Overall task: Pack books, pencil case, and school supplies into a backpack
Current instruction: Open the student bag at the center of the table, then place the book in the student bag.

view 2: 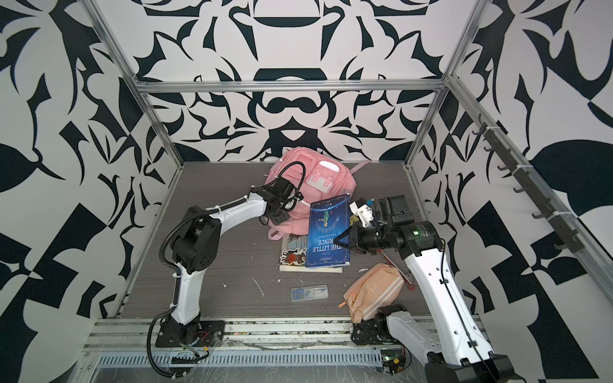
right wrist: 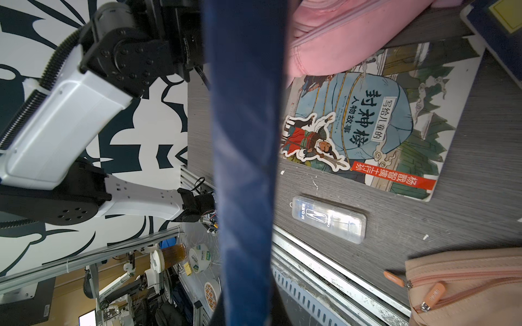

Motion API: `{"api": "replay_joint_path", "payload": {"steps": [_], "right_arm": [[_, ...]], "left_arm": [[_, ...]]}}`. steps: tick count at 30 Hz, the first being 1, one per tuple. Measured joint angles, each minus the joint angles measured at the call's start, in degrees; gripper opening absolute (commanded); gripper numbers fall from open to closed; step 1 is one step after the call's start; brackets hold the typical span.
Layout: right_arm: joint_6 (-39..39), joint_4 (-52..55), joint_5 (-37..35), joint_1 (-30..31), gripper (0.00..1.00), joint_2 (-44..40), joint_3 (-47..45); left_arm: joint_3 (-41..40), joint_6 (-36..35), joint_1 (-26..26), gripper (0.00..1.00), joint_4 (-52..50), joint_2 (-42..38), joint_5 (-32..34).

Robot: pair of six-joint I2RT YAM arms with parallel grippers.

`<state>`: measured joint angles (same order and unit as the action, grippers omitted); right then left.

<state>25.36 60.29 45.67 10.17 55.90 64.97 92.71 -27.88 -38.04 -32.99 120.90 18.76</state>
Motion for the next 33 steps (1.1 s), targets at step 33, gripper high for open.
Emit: {"api": "replay_joint_path", "payload": {"steps": [33], "right_arm": [[3.4,-19.3,6.2,0.0,0.00,8.6,-10.8]], "left_arm": [[25.7,52.4,0.8,0.00,-35.4,-17.6,-13.7]]}}
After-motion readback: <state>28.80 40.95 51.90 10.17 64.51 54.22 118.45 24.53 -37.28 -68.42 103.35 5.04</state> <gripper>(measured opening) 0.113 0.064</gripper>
